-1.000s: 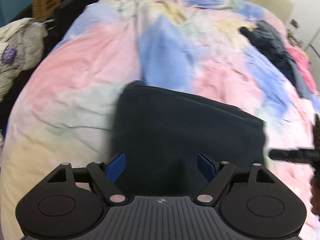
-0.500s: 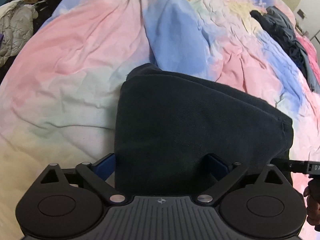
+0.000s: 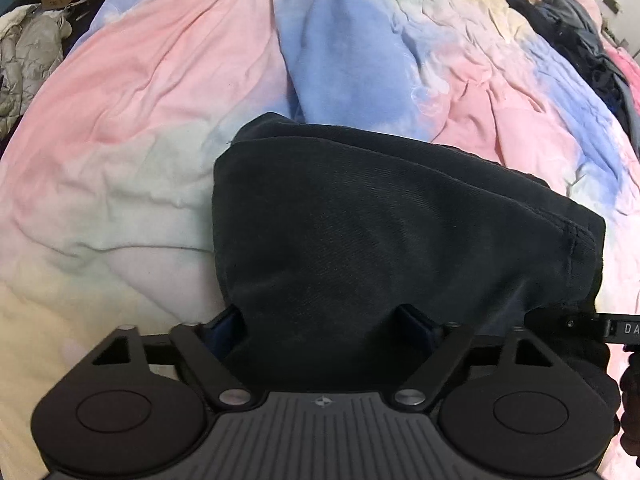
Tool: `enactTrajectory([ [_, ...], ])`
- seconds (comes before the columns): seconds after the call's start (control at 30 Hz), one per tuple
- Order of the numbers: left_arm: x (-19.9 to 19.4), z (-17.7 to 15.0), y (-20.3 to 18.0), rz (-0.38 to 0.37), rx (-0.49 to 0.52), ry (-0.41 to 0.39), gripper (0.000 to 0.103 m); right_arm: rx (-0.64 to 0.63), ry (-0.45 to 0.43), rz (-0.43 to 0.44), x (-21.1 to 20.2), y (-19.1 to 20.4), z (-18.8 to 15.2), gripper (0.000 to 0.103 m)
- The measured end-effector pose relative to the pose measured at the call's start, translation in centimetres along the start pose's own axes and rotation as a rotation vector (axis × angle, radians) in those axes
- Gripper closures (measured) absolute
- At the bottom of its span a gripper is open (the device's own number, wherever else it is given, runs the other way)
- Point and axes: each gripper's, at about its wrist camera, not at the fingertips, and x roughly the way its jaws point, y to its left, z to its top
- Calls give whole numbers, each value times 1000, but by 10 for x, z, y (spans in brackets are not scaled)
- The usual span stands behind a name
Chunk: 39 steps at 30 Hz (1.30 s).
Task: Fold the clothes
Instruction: 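Grasp the folded trousers with both grippers and lift them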
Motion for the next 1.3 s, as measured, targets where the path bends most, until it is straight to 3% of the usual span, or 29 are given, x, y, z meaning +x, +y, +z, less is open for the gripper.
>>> enactTrajectory([
  [0.03, -2, 0, -3, 8, 1, 2, 30, -6, -4, 0, -3, 2, -1, 45],
  [0.2, -19, 1, -19, 50, 34, -2, 61, -16, -50, 5, -22, 16, -5, 67],
  [0.4, -55, -8, -22, 37, 1, -26, 77, -75, -87, 27, -51, 44, -12, 73],
  [0.7, -129, -48, -42, 36, -31, -89, 80, -109, -118, 66, -109, 64, -37, 75],
  [0.97, -183, -111, -65, 8, -80, -135, 80, -174, -140, 70, -176, 72, -78, 75],
  [1.3, -234, -201, -78, -76, -69, -177, 80, -192, -166, 20, -242, 74, -148, 74],
])
